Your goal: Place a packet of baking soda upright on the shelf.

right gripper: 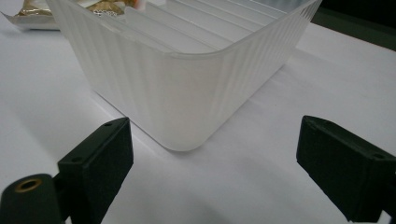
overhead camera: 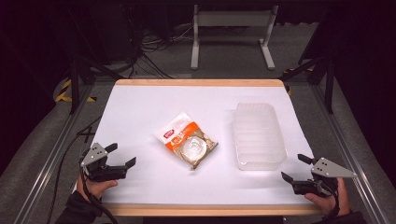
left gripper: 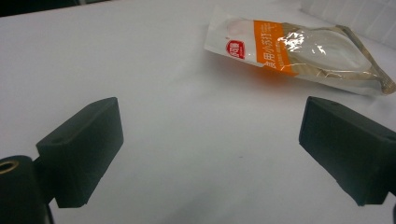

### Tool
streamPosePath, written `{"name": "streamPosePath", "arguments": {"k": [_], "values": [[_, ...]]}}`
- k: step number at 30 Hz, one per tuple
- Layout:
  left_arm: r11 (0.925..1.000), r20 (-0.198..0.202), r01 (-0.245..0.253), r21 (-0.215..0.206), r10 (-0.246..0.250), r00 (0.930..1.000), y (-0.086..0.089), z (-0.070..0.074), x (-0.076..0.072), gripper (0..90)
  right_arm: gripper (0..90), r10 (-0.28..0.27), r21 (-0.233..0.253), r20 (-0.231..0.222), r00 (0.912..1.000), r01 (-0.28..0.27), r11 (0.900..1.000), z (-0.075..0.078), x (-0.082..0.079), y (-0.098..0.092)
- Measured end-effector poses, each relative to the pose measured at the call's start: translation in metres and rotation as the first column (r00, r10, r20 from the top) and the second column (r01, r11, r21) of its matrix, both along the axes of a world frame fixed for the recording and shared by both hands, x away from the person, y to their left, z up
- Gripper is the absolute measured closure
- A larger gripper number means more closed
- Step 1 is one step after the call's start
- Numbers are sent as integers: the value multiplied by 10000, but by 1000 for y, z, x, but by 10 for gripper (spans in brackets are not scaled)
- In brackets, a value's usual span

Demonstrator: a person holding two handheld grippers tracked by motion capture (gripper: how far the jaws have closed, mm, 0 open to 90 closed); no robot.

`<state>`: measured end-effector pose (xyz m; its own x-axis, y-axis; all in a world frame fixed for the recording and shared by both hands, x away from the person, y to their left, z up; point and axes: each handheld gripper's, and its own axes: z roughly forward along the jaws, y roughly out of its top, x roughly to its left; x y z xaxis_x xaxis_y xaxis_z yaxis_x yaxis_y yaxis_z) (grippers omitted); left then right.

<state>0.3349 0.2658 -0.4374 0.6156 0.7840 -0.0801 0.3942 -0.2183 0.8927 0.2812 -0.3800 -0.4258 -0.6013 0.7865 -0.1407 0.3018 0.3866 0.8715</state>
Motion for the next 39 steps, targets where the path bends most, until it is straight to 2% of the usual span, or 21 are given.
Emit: {"name": "streamPosePath", "arguments": {"k": [1, 2, 7, 11, 12, 15, 17, 18, 21, 23, 24, 26, 28, 29, 30, 33, 35, 38, 39], "values": [[9999, -356, 121, -31, -122, 9993, -1, -2, 3, 71, 115, -48, -17, -21, 10000, 48, 10000, 0, 0, 0], [9999, -356, 121, -31, -122, 9993, -1, -2, 3, 66, 115, -48, -17, -21, 10000, 48, 10000, 0, 0, 0], [9990, -1094, 441, 2, -438, 9930, -2, -5, 9, 57, 115, -115, 2, -31, 9999, 115, 9999, 1, 0, 0], [9961, -1660, 831, -286, -867, 9823, -5, -2, 18, 57, 115, -61, -95, -128, 9999, 60, 9999, -1, 1, 3], [9957, -1853, 890, -244, -920, 9784, -7, -1, 22, 57, 115, -42, -126, -143, 9999, 40, 9999, -1, 0, 3], [9928, -2078, 1200, -57, -1185, 9710, -20, 5, 33, 66, 116, 48, -213, -180, 9998, -51, 9998, -1, 0, 6], [9917, -2048, 1286, -36, -1266, 9706, -26, 8, 40, 70, 115, 58, -234, -205, 9998, -63, 9997, -2, 0, 6], [9909, -2160, 1343, -129, -1339, 9672, -29, 9, 45, 78, 116, 45, -248, -234, 9997, -51, 9997, -2, 0, 6], [9868, -2634, 1556, -450, -1620, 9510, -40, 10, 61, 92, 117, 45, -262, -358, 9994, -54, 9996, -4, 1, 6], [9836, -2863, 1744, -466, -1804, 9410, -49, 10, 69, 101, 117, 66, -281, -364, 9993, -76, 9996, -4, 1, 6], [9825, -2917, 1847, -238, -1835, 9388, -55, 10, 75, 101, 117, 71, -301, -342, 9994, -81, 9995, -4, 1, 7], [9791, -3179, 2006, -321, -2003, 9267, -63, 10, 83, 101, 117, 91, -332, -369, 9993, -104, 9994, -4, 0, 7], [9776, -3248, 2068, -395, -2083, 9226, -69, 10, 92, 102, 117, 101, -357, -396, 9992, -116, 9993, -5, 0, 7], [9744, -3393, 2202, -461, -2226, 9140, -72, 9, 98, 107, 117, 97, -371, -422, 9991, -112, 9992, -5, 0, 7], [9731, -3498, 2234, -571, -2291, 9084, -75, 9, 101, 107, 117, 100, -407, -460, 9989, -119, 9991, -5, 0, 8], [9707, -3618, 2327, -594, -2382, 9013, -82, 10, 109, 107, 117, 161, -437, -503, 9986, -183, 9989, -6, 0, 8], [9726, -3882, 2244, -609, -2302, 8924, -86, 11, 116, 108, 118, 136, -474, -536, 9985, -162, 9987, -7, 1, 8], [9752, -4048, 2164, -470, -2167, 8883, -91, 11, 124, 119, 118, 118, -558, -559, 9984, -149, 9983, -8, 1, 9], [9753, -4161, 2167, -425, -2144, 8836, -93, 10, 126, 122, 118, 117, -551, -577, 9983, -149, 9984, -8, 0, 9]]}}
